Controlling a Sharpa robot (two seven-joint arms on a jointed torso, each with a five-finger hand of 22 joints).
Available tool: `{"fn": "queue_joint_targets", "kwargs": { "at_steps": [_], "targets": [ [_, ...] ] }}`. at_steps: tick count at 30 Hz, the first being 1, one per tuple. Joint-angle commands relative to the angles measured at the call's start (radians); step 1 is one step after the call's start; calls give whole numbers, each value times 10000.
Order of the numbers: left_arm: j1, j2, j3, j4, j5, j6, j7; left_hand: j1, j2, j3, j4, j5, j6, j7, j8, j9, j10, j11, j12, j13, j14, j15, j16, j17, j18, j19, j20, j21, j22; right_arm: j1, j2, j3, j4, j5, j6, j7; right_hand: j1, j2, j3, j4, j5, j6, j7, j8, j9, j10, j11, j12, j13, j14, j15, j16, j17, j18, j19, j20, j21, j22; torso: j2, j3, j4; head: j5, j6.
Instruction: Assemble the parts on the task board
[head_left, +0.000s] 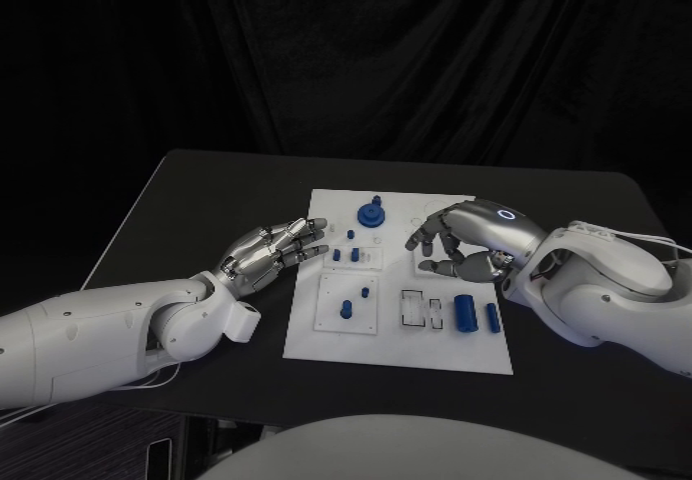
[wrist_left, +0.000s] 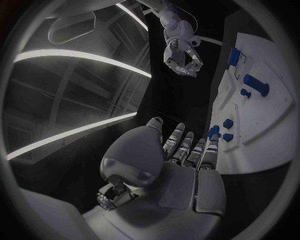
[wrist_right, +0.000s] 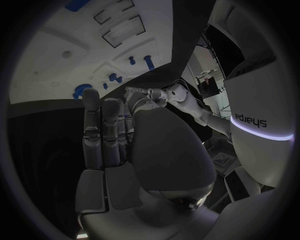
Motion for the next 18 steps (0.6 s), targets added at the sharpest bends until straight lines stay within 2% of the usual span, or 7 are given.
{"fn": "queue_joint_targets", "kwargs": {
  "at_steps": [1, 4, 6, 9, 13, 16, 18],
  "targets": [
    [-13, -8, 8, 41, 251, -39, 857, 4, -63, 44, 31, 26, 92, 332, 57, 17, 15, 38, 40, 9, -16, -59, -16, -3, -46, 12, -18, 32, -15, 11, -418, -7, 116, 1149, -192, -551, -772, 93, -171, 105, -143, 213, -116, 342, 224, -201, -79, 1658, 978, 84, -53, -99, -65, 129, 62, -48, -121, 301, 12, -4, 10, -95, -2],
    [-13, -10, 8, 49, 257, -41, 857, 1, -65, 40, 35, 26, 98, 333, 61, 18, 23, 39, 49, 10, -11, -59, -9, -1, -40, 10, -18, 31, -17, -126, -801, -11, 165, 1374, -51, -982, -1342, 210, -308, 127, -161, 339, -210, 703, 422, -83, -211, 2733, 1582, 226, -105, -30, 54, 123, 186, -107, -38, 317, 4, -11, 15, -180, -2],
    [-13, -11, 8, 57, 260, -40, 854, 1, -65, 40, 35, 26, 98, 333, 61, 18, 23, 39, 49, 10, -11, -59, -9, -1, -40, 10, -18, 31, -17, -333, -1104, -14, 224, 1500, 194, -1634, -2603, 344, -642, 151, -381, 294, -457, 1635, 919, 1760, -430, 5280, 5073, 1006, -324, 843, 1350, -92, 834, -268, 1236, 638, 10, -7, 12, -242, -2],
    [-13, -21, 8, 67, 261, -32, 851, -1, -66, 38, 38, 27, 108, 334, 65, 19, 27, 41, 53, 11, -6, -58, -3, 0, -35, 10, -17, 31, -17, -541, -1322, -18, 268, 1572, 585, -2491, -3648, 326, -895, 152, -788, 287, -512, 2188, 1206, 3129, -501, 6195, 7019, 1521, -367, 1557, 2446, -223, 1245, -375, 2370, 885, 13, -11, 8, -329, -2],
    [-13, -41, 8, 74, 262, -28, 840, -1, -67, 38, 39, 29, 115, 334, 68, 20, 30, 43, 55, 11, -1, -56, 2, 2, -31, 8, -16, 30, -20, -763, -1464, -21, 308, 1494, 1182, -3546, -5173, 34, -843, 201, -1215, 344, -800, 3277, 1851, 5185, -759, 7205, 9824, 2195, -615, 2562, 4002, -446, 1806, -600, 4071, 1194, 12, -9, -1, -401, -2],
    [-13, -51, 7, 77, 263, -19, 826, -1, -66, 38, 40, 31, 120, 334, 72, 21, 39, 45, 65, 13, 5, -51, 9, 4, -27, 8, -14, 29, -20, -901, -1520, -23, 349, 1197, 1672, -4357, -5833, -138, -747, 205, -1348, 182, -872, 3759, 2184, 5742, -821, 7401, 10618, 2468, -692, 3032, 4793, -565, 2002, -672, 4893, 1341, 20, -2, 10, -513, -2],
    [-13, -48, 7, 73, 263, -9, 818, -1, -66, 38, 40, 32, 122, 334, 73, 21, 43, 46, 69, 14, 7, -50, 11, 4, -25, 8, -13, 29, -19, -957, -1534, -23, 366, 984, 1877, -4707, -6348, -406, -754, 224, -1459, 28, -962, 4362, 2619, 6603, -910, 7621, 11805, 2759, -768, 3606, 5775, -666, 2165, -755, 5668, 1475, 19, 0, 16, -570, -2]
  ]
}}
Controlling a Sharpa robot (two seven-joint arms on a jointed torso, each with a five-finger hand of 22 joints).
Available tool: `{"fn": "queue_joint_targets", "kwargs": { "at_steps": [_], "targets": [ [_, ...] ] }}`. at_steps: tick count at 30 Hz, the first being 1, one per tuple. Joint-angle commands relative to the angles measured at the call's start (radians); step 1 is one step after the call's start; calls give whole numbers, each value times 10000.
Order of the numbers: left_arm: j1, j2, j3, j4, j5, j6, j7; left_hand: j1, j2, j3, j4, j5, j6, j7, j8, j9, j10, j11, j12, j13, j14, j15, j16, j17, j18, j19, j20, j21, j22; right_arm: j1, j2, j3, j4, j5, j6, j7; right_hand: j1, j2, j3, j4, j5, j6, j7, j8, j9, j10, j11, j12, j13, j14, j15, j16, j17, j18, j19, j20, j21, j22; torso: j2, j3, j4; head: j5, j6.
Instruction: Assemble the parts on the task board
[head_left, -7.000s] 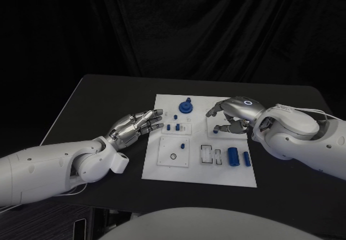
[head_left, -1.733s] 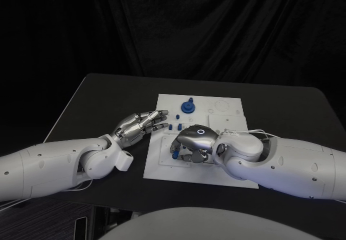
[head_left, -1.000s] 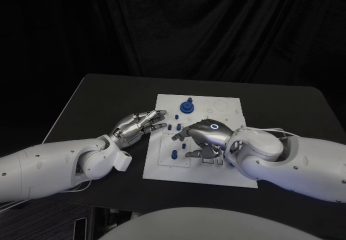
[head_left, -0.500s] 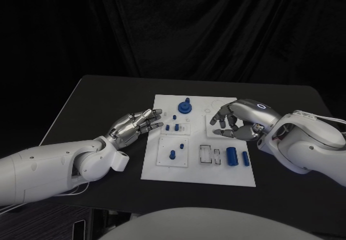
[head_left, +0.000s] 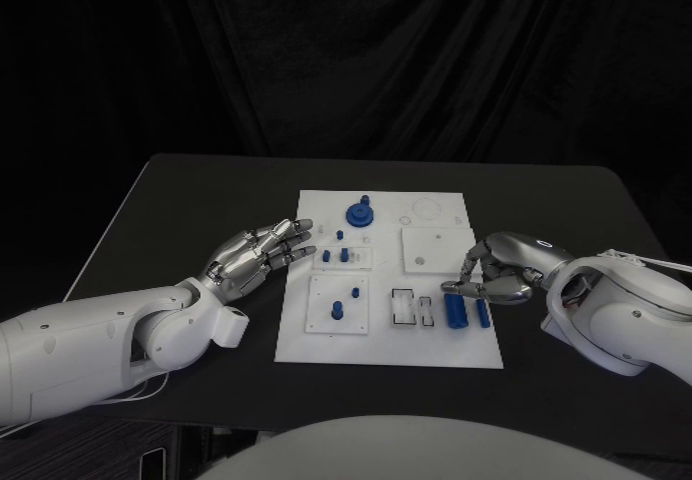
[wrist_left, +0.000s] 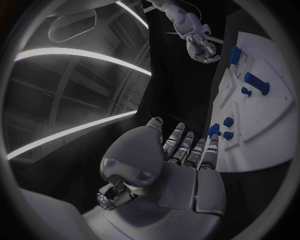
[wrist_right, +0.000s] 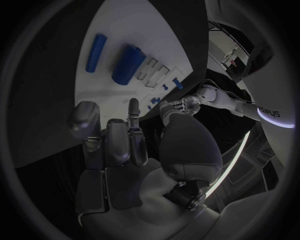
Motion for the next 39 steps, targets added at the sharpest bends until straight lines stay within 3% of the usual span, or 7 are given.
{"fn": "queue_joint_targets", "kwargs": {
  "at_steps": [1, 2, 5, 10, 19, 25, 39],
  "targets": [
    [-12, 13, 8, 26, 92, 21, 811, -1, -66, 38, 40, 31, 49, 334, 35, 13, 43, 46, 69, 16, 7, -50, 11, 5, -26, 9, -13, 29, -12, -100, -27, 2, 70, -455, 1057, -1899, -541, -231, 16, -3, -28, -127, -81, 709, 508, 1127, -142, 172, 2629, 493, -76, 703, 1215, -199, 288, -77, 1189, 1591, 5, 11, 13, -118, -2],
    [-12, 16, 8, 23, 92, 25, 805, 1, -64, 40, 41, 35, 57, 333, 40, 14, 52, 56, 77, 17, 14, -42, 19, 7, -20, 10, -9, 29, -11, -118, -27, 2, 76, -550, 1107, -1989, -822, -323, -30, -3, 48, -265, -176, 1129, 836, 1127, -164, 172, 2629, 689, -161, 1112, 1979, -315, 435, -130, 1942, 1734, 7, 14, 14, -160, -2],
    [-12, 17, 8, 25, 92, 38, 783, 1, -64, 40, 42, 35, 58, 333, 40, 14, 54, 57, 78, 18, 15, -41, 20, 7, -20, 10, -9, 29, -11, -176, -22, 2, 116, -902, 1268, -2293, -996, -456, -113, 8, 161, -438, -286, 1800, 1387, 1127, -302, 172, 2629, 974, -245, 1735, 3215, -466, 621, -242, 2978, 1929, 16, 24, -2, -235, -2],
    [-12, 15, 7, 18, 92, 65, 739, 5, -65, 40, 43, 39, 73, 334, 49, 15, 82, 88, 106, 22, 24, -35, 28, 9, -11, 6, -3, 26, -18, -245, 23, 2, 176, -1216, 1512, -2608, -1076, -522, -241, 14, 313, -707, -330, 2190, 1789, 1127, -345, 172, 2629, 1055, -289, 1926, 3618, -573, 715, -287, 3681, 2062, 7, 22, -3, -310, -2],
    [-13, 1, 7, 18, 92, 101, 655, 18, -67, 46, 36, 47, 103, 335, 62, 18, 97, 90, 116, 23, 53, 0, 60, 17, -10, 12, 7, 28, -13, -467, 253, 2, 74, -1346, 1824, -2652, -810, -316, -21, 4, 1019, -942, -301, 2135, 1862, 1127, -323, 172, 2629, 1064, -273, 1946, 3664, -574, 665, -278, 3800, 2059, 10, 19, -10, -285, -2],
    [-14, -31, 7, 24, 92, 120, 611, 23, -67, 48, 33, 49, 105, 339, 64, 18, 97, 88, 114, 22, 62, 11, 69, 19, -11, 12, 10, 28, -14, -660, 448, 2, -45, -1362, 1422, -2499, -603, -212, 84, -2, 1110, -944, -290, 2056, 1815, 1127, -311, 172, 2629, 1061, -261, 1940, 3654, -571, 643, -265, 3819, 2055, -1, 10, -6, -258, -2],
    [-22, 30, 7, -29, 92, 181, 536, 31, -67, 52, 28, 53, 90, 342, 64, 16, 92, 91, 104, 19, 65, 21, 72, 20, -15, 16, 12, 29, -12, -784, 829, 3, -458, -1366, 1089, -2321, -427, 94, 287, -1, 1216, -827, -301, 1998, 1764, 1127, -319, 172, 2629, 1049, -265, 1914, 3604, -564, 610, -258, 3851, 2048, 6, 16, 5, -305, -2]
  ]
}}
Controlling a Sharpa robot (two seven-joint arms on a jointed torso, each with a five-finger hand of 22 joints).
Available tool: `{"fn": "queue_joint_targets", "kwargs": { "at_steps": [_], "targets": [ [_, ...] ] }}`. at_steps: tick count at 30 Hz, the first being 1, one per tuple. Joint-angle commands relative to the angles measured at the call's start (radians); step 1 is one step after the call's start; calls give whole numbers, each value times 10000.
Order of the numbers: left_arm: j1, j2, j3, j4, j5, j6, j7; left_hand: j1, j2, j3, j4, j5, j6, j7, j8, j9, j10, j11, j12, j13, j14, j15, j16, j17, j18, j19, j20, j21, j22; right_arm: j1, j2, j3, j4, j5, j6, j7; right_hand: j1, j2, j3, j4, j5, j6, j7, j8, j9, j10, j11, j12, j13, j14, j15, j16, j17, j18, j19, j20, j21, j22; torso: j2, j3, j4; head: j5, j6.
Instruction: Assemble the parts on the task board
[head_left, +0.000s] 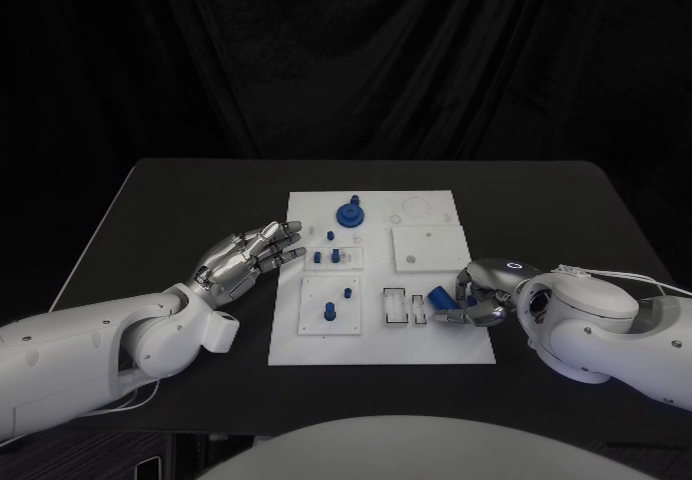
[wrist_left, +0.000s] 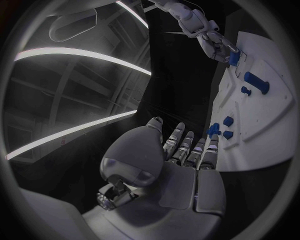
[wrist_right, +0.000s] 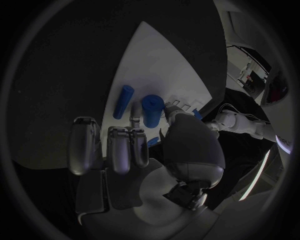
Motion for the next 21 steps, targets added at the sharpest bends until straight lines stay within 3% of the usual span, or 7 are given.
{"fn": "queue_joint_targets", "kwargs": {
  "at_steps": [1, 6, 10, 12, 15, 17, 21],
  "targets": [
    [-19, 27, 7, 7, 61, 150, 527, 34, -67, 54, 26, 55, 48, 306, 64, 9, 33, 35, 29, 14, 63, 21, 29, 11, -16, 12, 12, 27, -10, -40, 69, 1, -98, -95, -264, 20, -48, 129, 88, 9, 93, 79, -9, -69, -21, 1043, -64, 26, 2631, 1000, -34, 3, 2428, -95, 433, -45, 60, 2052, -5, 4, 7, 11, -2],
    [-25, 29, 7, -5, 61, 160, 483, 34, -67, 54, 26, 55, 48, 306, 64, 9, 33, 35, 29, 14, 63, 21, 29, 11, -16, 12, 12, 27, -10, -54, 187, 1, -221, -95, -269, 70, 161, 281, 342, -17, 1007, 104, -21, -148, -66, 1043, -74, 26, 2631, 997, -42, -6, 2418, -79, 385, -46, 33, 2031, -1, 1, 1, 22, -2],
    [-31, 40, 7, -20, 61, 172, 456, 39, -67, 57, 22, 58, 29, 308, 61, 6, 31, 41, 26, 13, 62, 24, 29, 11, -17, 12, 13, 27, -12, -62, 304, 2, -336, -94, -304, 245, 528, 318, 658, -41, 2608, 121, -31, -227, -107, 1043, -85, 26, 2631, 1001, -51, -1, 2433, -93, 385, -53, 144, 2049, -10, 1, -5, 23, -2],
    [-34, 47, 7, -21, 61, 180, 445, 50, -66, 64, 13, 64, 20, 308, 59, 4, 31, 60, 28, 13, 64, 26, 33, 11, -21, 15, 14, 27, -9, -65, 344, 3, -369, -94, -503, 445, 947, 194, 1059, -72, 4456, 391, -156, -129, -59, 1043, -204, 26, 2631, 1027, -133, 53, 2536, -152, 479, -134, 466, 2135, -5, 7, 3, 11, -2],
    [-36, 49, 7, -16, 61, 192, 439, 50, -66, 64, 13, 64, 20, 308, 59, 4, 31, 60, 28, 13, 64, 26, 33, 11, -21, 15, 14, 27, -9, -68, 358, 3, -362, -93, -913, 725, 1127, 7, 1470, -81, 6031, 596, -270, -68, 20, 1043, -296, 26, 2631, 1022, -225, 41, 2512, -216, 567, -201, 761, 2214, -2, 12, 13, 10, -2],
    [-39, 46, 7, -14, 61, 198, 438, 74, -62, 81, -6, 72, 10, 300, 59, 1, 78, 104, 87, 23, 70, 32, 41, 12, -29, 20, 14, 29, -9, -69, 353, 3, -331, -93, -1278, 940, 1150, -100, 1706, -91, 6688, 747, -330, -19, 91, 1043, -352, 26, 2631, 1012, -274, 16, 2463, -257, 626, -247, 954, 2266, -5, 7, 14, 20, -2],
    [-45, 31, 7, -22, 61, 199, 430, 83, -62, 87, -14, 76, 1, 298, 58, -1, 106, 122, 122, 29, 72, 33, 45, 12, -31, 23, 14, 29, -8, -71, 311, 4, -199, 95, -2065, 1384, 973, -147, 1926, -76, 6983, 973, -403, 39, 214, 1043, -419, 26, 2631, 1021, -333, 34, 2497, -317, 711, -305, 1229, 2342, -4, 2, 11, 38, -2]
  ]
}}
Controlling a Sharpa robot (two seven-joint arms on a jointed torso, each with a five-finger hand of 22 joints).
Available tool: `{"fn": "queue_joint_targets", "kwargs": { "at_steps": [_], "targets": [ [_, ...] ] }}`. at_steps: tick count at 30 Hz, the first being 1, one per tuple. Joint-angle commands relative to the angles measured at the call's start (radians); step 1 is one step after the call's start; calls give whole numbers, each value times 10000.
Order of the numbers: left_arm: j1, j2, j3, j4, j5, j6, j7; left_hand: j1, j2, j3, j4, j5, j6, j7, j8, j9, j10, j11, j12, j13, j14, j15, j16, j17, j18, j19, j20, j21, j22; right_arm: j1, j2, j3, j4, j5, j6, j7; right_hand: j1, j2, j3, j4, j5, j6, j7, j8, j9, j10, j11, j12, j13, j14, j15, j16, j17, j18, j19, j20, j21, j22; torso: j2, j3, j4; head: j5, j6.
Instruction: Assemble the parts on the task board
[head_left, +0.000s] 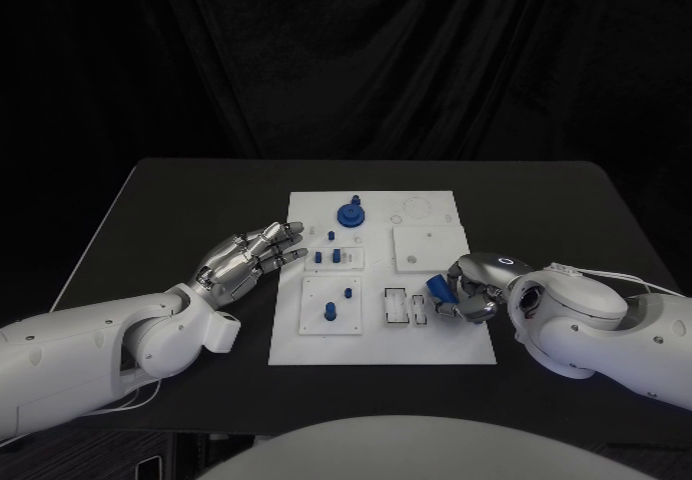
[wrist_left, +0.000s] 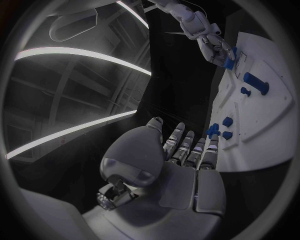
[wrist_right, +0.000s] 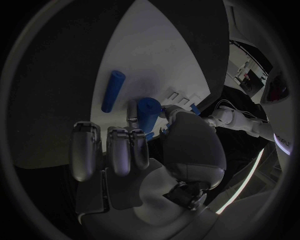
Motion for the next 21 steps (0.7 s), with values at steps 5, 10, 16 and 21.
{"fn": "queue_joint_targets", "kwargs": {
  "at_steps": [5, 10, 16, 21],
  "targets": [
    [-24, -8, 7, 10, 56, 154, 416, 103, -58, 77, -7, 51, -14, 284, 58, -3, 69, 95, 98, 21, 35, 0, 47, 13, -37, 27, 13, 30, -10, -41, -93, 7, 333, 992, -2015, 1235, -252, 150, 727, -450, 269, 711, -560, -4, 139, 1035, -90, 26, 2632, 1042, -120, 102, 2631, -203, 790, -111, 311, 2400, -2, -8, -3, 2, -2],
    [-30, 2, 7, 2, 56, 164, 401, 118, -56, 89, -21, 67, -21, 278, 58, -5, 85, 111, 116, 24, 47, 2, 62, 16, -40, 27, 12, 30, -14, -95, -136, 7, 568, 2042, -2252, 1377, -549, 215, 772, -441, 93, 754, -559, -47, 204, 1035, -88, 26, 2632, 1042, -124, 102, 2631, -221, 812, -119, 393, 2422, 1, -3, -2, -2, -2],
    [-36, 16, 7, -7, 56, 168, 393, 141, -57, 108, -43, 90, -21, 271, 61, -6, 116, 130, 153, 30, 96, 9, 115, 29, -44, 37, 12, 33, -8, -166, -108, 8, 718, 2926, -2015, 1303, -1092, 364, 666, -450, -829, 786, -541, -161, 293, 1035, -80, 26, 2632, 1042, -104, 102, 2631, -205, 779, -106, 350, 2400, 2, -6, -8, -25, -2],
    [-41, 37, 7, -16, 56, 176, 389, 141, -57, 108, -43, 90, -21, 271, 61, -6, 116, 130, 153, 30, 96, 9, 115, 29, -44, 37, 12, 33, -8, -235, -13, 9, 752, 3168, -1777, 1208, -1156, 393, 623, -451, -974, 793, -537, -190, 317, 1035, -75, 26, 2632, 1037, -102, 90, 2606, -194, 760, -103, 313, 2385, -7, -10, -4, -29, -2]
  ]
}}
